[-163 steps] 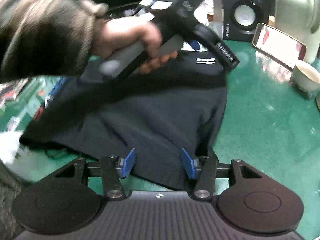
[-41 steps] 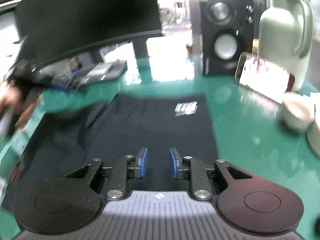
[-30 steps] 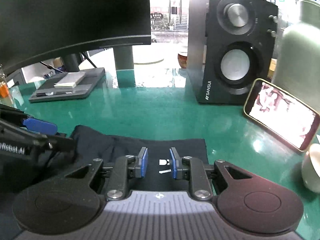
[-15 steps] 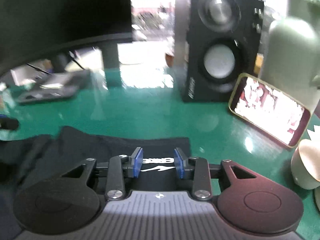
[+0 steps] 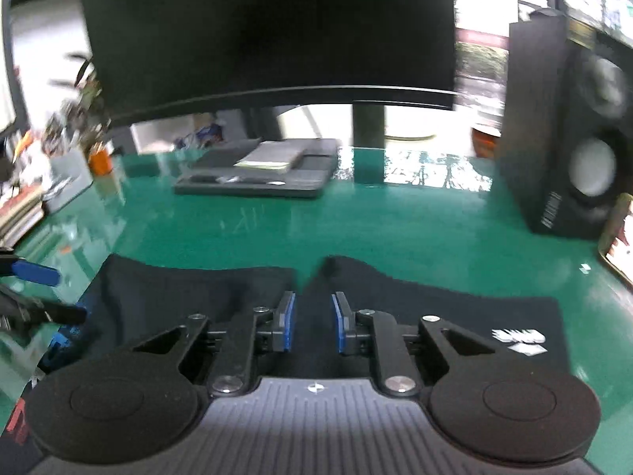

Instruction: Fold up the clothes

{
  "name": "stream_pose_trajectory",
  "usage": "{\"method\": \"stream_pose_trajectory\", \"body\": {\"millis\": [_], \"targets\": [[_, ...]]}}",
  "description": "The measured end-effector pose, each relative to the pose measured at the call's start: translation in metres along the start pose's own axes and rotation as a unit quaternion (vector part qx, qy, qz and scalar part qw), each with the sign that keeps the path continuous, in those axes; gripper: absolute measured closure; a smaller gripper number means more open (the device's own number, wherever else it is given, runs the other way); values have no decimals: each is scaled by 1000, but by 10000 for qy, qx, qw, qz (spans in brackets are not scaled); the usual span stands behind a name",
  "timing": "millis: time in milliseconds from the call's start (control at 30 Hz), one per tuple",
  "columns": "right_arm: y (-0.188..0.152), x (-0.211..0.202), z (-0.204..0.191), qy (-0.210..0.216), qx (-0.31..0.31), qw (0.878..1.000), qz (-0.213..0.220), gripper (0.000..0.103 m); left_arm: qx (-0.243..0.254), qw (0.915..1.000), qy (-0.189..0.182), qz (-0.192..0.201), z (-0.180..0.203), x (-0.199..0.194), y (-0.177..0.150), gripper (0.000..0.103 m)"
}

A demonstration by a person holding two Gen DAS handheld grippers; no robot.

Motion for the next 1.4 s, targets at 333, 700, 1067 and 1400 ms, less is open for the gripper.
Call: {"method": "stream_pose_trajectory", "body": {"millis": [333,700,1067,1400], "targets": [[1,49,-44,-445,-575,9953,-641,84,536,9981,-273,142,4,3,-8,10],[7,-40,-51,49,435,9989,-170,73,-313,9994,-113,-19,-57,14,9,3],[-79,-88,-174,1291,716,9805,-1294,73,995,9925,-638,319,-17,27,60,7],[-93,-78,-194,1411,399,9747,-1686,69,1382,9880,-653,240,0,51,48,0]]}}
Point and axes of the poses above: each gripper's, at about its wrist camera, not at the fingertips, and x roughly the way its jaws point, z to its right, y to its top, the point moved 9 cm from there along x, roughly the way its jaws point, and after that the axes turned 8 degrees about y, right-handed, at the moved point
